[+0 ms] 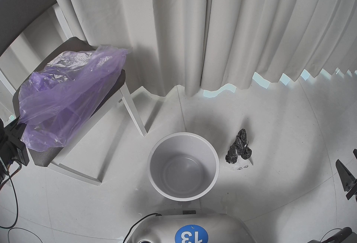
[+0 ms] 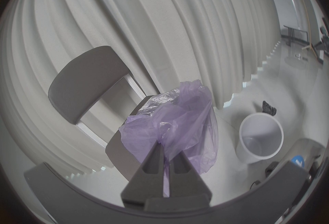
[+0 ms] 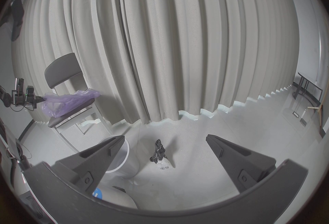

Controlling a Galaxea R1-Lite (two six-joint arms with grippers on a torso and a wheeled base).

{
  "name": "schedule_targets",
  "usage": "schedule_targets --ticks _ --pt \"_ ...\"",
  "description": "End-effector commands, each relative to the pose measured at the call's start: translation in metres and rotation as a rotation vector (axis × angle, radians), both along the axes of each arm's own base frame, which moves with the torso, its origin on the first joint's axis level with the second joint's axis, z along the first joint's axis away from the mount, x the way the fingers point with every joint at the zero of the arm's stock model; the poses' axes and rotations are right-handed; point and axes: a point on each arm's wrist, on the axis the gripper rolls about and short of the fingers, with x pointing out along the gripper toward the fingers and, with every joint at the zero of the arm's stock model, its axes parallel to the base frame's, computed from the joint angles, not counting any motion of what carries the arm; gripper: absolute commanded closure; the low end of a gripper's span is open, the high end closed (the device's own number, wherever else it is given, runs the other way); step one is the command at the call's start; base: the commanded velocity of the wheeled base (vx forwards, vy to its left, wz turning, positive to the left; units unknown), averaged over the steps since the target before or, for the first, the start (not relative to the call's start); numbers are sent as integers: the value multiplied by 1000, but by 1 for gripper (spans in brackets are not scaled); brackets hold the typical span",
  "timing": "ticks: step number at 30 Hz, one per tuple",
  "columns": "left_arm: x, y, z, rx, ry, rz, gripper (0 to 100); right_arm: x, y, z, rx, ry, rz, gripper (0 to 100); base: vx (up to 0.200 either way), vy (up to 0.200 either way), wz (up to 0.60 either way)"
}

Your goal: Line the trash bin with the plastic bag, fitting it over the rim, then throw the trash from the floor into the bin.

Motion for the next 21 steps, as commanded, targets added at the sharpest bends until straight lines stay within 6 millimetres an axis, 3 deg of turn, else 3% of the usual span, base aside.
schedule_targets --ticks 1,14,18,21 --pt "-12 -2 -5 -56 -18 -43 100 0 0 0 -19 0 1 0 0 0 0" --pt "-6 -8 3 -97 -23 -129 100 2 0 -7 -120 65 26 0 0 0 0" --pt "-7 -8 3 -111 -27 -131 100 5 0 -4 -135 61 28 0 0 0 0" --pt "-8 -11 6 -118 -41 -153 100 9 0 14 -146 19 22 0 0 0 0"
